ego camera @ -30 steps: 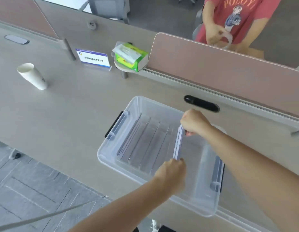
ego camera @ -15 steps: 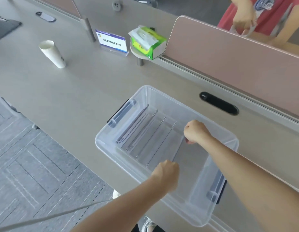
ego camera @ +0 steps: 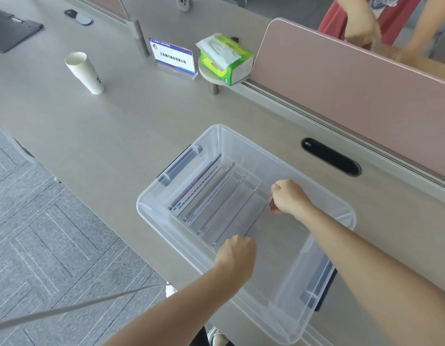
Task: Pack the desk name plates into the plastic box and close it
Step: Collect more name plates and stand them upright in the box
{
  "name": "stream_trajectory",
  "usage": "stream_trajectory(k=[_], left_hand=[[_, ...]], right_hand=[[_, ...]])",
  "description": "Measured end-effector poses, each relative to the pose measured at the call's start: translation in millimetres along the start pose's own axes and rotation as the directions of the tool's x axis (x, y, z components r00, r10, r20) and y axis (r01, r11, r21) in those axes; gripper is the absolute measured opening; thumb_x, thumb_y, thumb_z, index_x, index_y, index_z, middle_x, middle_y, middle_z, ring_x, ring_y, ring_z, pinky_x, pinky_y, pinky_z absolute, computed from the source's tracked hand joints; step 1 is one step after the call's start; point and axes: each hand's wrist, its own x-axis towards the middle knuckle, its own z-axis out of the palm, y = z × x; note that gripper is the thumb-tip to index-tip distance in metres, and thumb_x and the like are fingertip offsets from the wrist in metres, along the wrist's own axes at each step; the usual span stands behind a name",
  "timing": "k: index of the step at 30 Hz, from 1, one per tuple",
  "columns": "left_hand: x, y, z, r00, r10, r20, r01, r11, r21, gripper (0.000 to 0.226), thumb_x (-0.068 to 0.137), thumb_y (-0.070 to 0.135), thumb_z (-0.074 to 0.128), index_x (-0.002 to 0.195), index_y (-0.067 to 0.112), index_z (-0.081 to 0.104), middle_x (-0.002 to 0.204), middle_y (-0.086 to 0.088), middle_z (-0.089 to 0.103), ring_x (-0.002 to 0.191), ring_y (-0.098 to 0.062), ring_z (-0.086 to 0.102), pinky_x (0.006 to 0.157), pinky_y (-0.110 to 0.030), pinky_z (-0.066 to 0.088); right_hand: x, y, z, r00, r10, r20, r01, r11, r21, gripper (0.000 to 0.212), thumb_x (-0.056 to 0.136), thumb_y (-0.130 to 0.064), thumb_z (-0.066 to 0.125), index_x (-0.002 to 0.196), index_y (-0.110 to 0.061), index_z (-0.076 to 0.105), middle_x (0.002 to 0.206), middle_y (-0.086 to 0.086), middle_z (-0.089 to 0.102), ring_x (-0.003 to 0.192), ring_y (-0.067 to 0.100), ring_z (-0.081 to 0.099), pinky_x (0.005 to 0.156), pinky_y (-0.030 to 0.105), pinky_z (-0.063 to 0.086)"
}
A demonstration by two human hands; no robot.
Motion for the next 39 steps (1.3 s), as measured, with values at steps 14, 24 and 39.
stream_trajectory(k=[14,24,39], left_hand=[[0.2,8.7,0.9,1.000,-0.006,-0.015,0.006,1.000,0.027,0.036,0.089,-0.004,0.053,0.124,0.005,0.053,0.125,-0.017,0.053,0.115,-0.030,0.058,0.089,-0.036,0.052],[-1.5,9.7,0.5,1.000,-0.013,0.012,0.011,0.995,0.097,0.033,0.089,-0.004,0.052,0.120,0.004,0.058,0.123,-0.017,0.058,0.112,-0.033,0.061,0.085,-0.039,0.055],[-8.3,6.1,-8.7,0.999,0.019,0.033,-0.023,0.992,0.125,0.029,0.086,-0.004,0.051,0.113,0.002,0.061,0.119,-0.015,0.059,0.107,-0.032,0.063,0.079,-0.036,0.055]], right_hand=[[-22.6,3.3,1.9,0.999,-0.003,0.034,0.008,0.988,-0.151,0.022,0.101,-0.026,0.034,0.104,-0.009,0.047,0.119,0.021,0.060,0.101,0.036,0.065,0.079,0.032,0.044],[-31.6,21.6,14.0,0.999,-0.019,0.036,0.019,1.000,0.018,0.045,0.100,-0.031,0.034,0.143,-0.018,0.037,0.136,0.013,0.047,0.112,0.035,0.060,0.098,0.049,0.050],[-38.1,28.8,22.8,1.000,0.015,0.021,-0.020,0.967,0.255,0.039,0.102,-0.030,0.038,0.140,-0.024,0.039,0.130,0.008,0.052,0.097,0.032,0.069,0.057,0.026,0.052]])
